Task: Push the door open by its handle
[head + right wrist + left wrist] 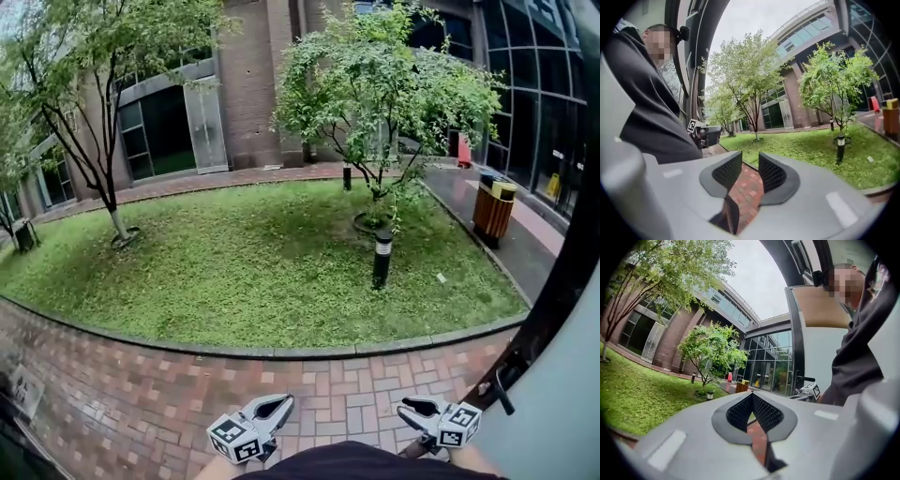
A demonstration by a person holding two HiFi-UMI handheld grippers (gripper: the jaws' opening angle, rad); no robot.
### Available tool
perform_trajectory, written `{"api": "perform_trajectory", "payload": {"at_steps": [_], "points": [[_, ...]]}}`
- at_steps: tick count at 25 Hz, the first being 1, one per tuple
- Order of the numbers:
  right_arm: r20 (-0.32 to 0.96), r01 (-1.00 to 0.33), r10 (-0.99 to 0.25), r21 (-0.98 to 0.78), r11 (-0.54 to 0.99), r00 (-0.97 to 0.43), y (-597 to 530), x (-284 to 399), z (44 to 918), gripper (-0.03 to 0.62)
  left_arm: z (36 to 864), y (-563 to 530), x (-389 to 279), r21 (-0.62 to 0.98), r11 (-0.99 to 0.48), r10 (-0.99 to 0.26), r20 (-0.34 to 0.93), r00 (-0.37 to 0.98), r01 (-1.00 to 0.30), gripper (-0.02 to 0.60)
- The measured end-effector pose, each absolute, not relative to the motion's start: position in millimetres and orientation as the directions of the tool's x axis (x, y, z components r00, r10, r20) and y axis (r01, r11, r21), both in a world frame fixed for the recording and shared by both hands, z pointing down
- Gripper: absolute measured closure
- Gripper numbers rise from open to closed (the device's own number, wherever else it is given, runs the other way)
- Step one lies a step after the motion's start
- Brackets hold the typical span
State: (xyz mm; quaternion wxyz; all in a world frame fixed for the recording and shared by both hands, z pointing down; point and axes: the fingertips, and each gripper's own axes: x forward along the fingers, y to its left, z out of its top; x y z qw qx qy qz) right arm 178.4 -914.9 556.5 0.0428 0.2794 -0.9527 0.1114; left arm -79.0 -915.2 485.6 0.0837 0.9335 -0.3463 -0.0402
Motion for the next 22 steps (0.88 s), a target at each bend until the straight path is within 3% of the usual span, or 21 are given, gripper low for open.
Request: {"api": "perform_trajectory", "payload": {"at_steps": [7, 14, 22], "points": [[0.104, -0.505, -0.495, -0.165, 0.847, -0.863, -919.8, 144.5, 539.0, 0.542, 492.7, -905.2, -115.5, 0.200, -0.709, -0.692, -0.013, 0.721, -0.677, 0.583], [0.111, -0.473, -0.461, -0.143, 0.869, -0.881, -896.4, 105.4, 545.0, 0.549, 506.5, -869.0, -147.9, 0.192, -0.697, -0.706, -0.013, 0.708, -0.691, 0.583], [0.096, -0.312, -0.305, -0.070, 0.947, -0.947, -844.0, 109.7, 534.6, 0.549, 486.8, -787.6, -114.3, 0.152, -0.597, -0.798, -0.010, 0.603, -0.788, 0.583]]}}
